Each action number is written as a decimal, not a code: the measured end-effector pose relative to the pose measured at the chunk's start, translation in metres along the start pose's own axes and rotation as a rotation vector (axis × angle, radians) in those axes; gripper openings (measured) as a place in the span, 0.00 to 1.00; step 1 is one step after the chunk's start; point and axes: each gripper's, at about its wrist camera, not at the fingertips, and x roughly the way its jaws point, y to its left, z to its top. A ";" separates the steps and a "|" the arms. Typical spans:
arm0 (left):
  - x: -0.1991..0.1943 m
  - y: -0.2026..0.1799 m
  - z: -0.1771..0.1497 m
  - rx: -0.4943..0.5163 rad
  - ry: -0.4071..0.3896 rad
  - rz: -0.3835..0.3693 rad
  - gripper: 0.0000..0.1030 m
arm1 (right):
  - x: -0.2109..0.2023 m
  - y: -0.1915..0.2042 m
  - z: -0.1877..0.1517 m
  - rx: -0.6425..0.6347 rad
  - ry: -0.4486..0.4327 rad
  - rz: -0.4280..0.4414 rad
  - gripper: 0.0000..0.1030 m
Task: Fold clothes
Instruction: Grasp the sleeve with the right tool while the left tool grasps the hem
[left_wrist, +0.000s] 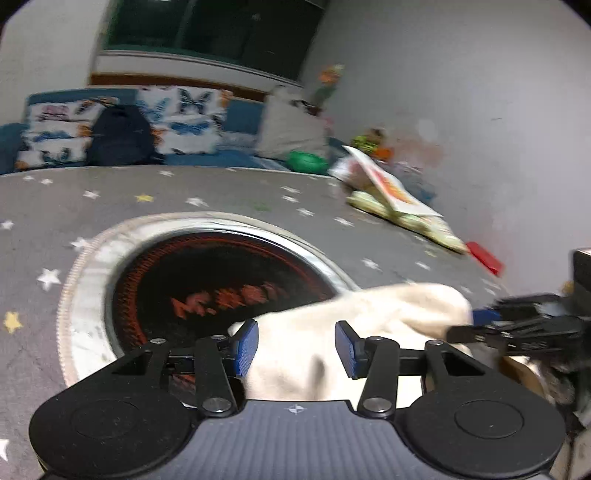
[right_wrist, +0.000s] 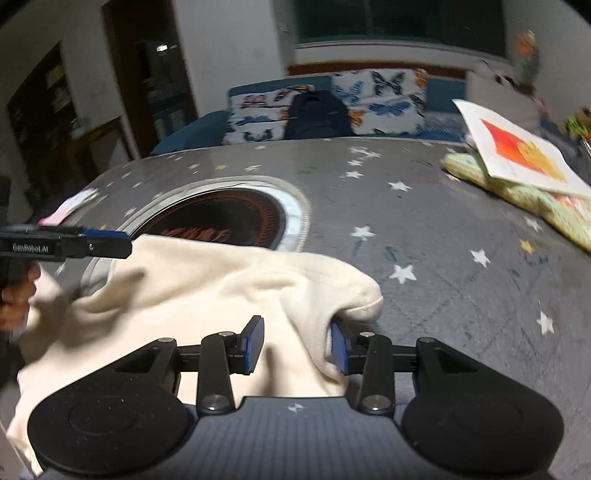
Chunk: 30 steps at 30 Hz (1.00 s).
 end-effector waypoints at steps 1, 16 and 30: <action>0.002 0.002 0.001 -0.011 -0.009 0.017 0.49 | 0.002 -0.005 0.001 0.025 -0.001 -0.003 0.37; 0.031 -0.001 0.007 -0.015 0.050 -0.009 0.12 | 0.029 -0.044 0.011 0.272 -0.032 0.025 0.17; -0.046 -0.090 -0.067 0.505 0.079 -0.352 0.16 | 0.004 -0.015 0.003 0.056 -0.031 -0.011 0.15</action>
